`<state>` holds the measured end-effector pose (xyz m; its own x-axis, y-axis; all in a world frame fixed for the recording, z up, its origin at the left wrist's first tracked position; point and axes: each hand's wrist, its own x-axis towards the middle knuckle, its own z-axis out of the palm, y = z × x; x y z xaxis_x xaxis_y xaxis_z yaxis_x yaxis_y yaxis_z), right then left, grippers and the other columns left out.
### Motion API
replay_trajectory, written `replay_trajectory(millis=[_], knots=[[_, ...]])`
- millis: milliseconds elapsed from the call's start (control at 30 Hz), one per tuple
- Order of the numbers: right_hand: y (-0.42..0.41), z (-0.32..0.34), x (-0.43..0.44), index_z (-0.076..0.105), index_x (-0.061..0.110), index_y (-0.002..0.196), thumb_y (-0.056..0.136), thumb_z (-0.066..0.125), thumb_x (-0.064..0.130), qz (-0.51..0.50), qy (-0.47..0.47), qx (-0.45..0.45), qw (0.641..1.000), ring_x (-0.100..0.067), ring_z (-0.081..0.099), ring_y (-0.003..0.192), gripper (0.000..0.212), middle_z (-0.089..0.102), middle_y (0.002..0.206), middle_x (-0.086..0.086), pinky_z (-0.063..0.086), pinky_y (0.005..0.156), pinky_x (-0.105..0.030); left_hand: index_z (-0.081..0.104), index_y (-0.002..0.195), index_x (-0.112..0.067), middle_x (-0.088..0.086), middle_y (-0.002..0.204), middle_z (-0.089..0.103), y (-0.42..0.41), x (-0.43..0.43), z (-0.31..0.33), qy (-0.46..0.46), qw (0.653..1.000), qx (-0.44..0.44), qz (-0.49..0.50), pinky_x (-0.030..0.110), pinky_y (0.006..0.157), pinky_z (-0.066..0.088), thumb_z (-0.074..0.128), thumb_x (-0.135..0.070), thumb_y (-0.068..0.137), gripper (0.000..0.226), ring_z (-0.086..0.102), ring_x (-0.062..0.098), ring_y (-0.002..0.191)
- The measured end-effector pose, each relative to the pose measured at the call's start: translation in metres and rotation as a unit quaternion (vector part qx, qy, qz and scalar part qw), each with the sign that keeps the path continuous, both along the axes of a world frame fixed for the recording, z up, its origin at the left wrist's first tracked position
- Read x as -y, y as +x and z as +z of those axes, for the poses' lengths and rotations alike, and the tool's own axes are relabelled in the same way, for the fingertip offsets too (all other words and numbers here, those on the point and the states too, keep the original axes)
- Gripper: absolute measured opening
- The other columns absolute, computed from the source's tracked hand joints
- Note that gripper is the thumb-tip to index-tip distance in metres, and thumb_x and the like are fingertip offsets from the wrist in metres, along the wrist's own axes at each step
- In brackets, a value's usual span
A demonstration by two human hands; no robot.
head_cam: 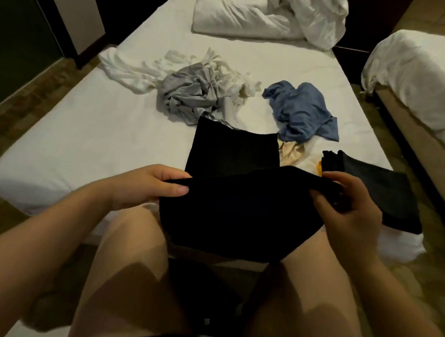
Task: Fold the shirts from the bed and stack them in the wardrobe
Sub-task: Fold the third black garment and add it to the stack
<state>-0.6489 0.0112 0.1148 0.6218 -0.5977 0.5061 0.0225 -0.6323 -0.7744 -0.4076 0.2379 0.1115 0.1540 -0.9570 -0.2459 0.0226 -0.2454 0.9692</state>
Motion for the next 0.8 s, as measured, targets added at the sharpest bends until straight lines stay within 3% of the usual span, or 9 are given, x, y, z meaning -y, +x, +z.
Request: replay_trajectory(millis=[133,267,333,433,533,667,800], knots=[[0.077,-0.018,0.057,0.051,0.041,0.101,0.082,0.069,0.015,-0.030,0.050,-0.026,0.998,0.004,0.060,0.074,0.037,0.063,0.084,0.023,0.046,0.067,-0.007,0.075,0.097,-0.027,-0.003,0.088,0.070,0.070,0.052,-0.017,0.046,0.995,-0.081,0.018,0.021,0.068,0.053,0.089,-0.052,0.044,0.061,0.066,0.010,0.079],[0.163,-0.056,0.125,0.055,0.031,0.103,0.082,0.070,0.015,-0.061,0.120,-0.089,0.987,0.003,0.058,0.077,0.030,0.059,0.086,0.015,0.045,0.070,-0.009,0.077,0.092,-0.020,-0.002,0.078,0.071,0.138,0.114,-0.056,0.087,0.973,-0.201,0.070,0.020,0.055,0.054,0.095,-0.037,0.035,0.062,0.068,0.009,0.065],[0.200,-0.086,0.156,0.056,0.023,0.108,0.082,0.071,0.017,-0.083,0.164,-0.152,0.971,-0.001,0.057,0.082,0.031,0.058,0.089,0.011,0.045,0.073,-0.009,0.074,0.098,-0.018,0.001,0.083,0.069,0.163,0.143,-0.085,0.120,0.959,-0.235,0.102,0.021,0.055,0.054,0.092,-0.032,0.047,0.056,0.067,0.010,0.065],[0.236,-0.137,0.186,0.059,0.018,0.108,0.079,0.074,0.023,-0.093,0.171,-0.262,0.945,-0.018,0.058,0.086,0.033,0.060,0.091,0.000,0.048,0.075,-0.026,0.066,0.105,-0.014,0.005,0.096,0.060,0.193,0.172,-0.134,0.195,0.940,-0.231,0.159,0.019,0.056,0.052,0.064,-0.021,0.080,0.026,0.063,0.011,0.069],[0.249,-0.170,0.193,0.063,0.014,0.105,0.079,0.074,0.028,-0.115,0.135,-0.297,0.938,-0.013,0.054,0.081,0.031,0.058,0.085,0.002,0.039,0.071,-0.024,0.067,0.108,-0.012,0.007,0.095,0.058,0.208,0.178,-0.170,0.218,0.935,-0.236,0.151,0.021,0.059,0.051,0.065,-0.022,0.076,0.033,0.055,0.015,0.075],[0.251,-0.182,0.194,0.063,0.011,0.105,0.080,0.072,0.030,-0.138,0.110,-0.285,0.942,-0.013,0.053,0.081,0.032,0.057,0.085,0.001,0.035,0.069,-0.022,0.065,0.106,-0.012,0.000,0.075,0.067,0.211,0.177,-0.183,0.202,0.931,-0.254,0.170,0.019,0.049,0.051,0.058,-0.019,0.075,0.033,0.062,0.008,0.057],[0.252,-0.178,0.192,0.061,0.012,0.106,0.080,0.072,0.031,-0.134,0.134,-0.294,0.937,-0.013,0.053,0.082,0.034,0.057,0.086,0.002,0.038,0.070,-0.024,0.066,0.108,-0.011,0.003,0.087,0.069,0.203,0.180,-0.178,0.201,0.939,-0.214,0.180,0.020,0.060,0.055,0.061,-0.019,0.076,0.033,0.066,0.010,0.067]])
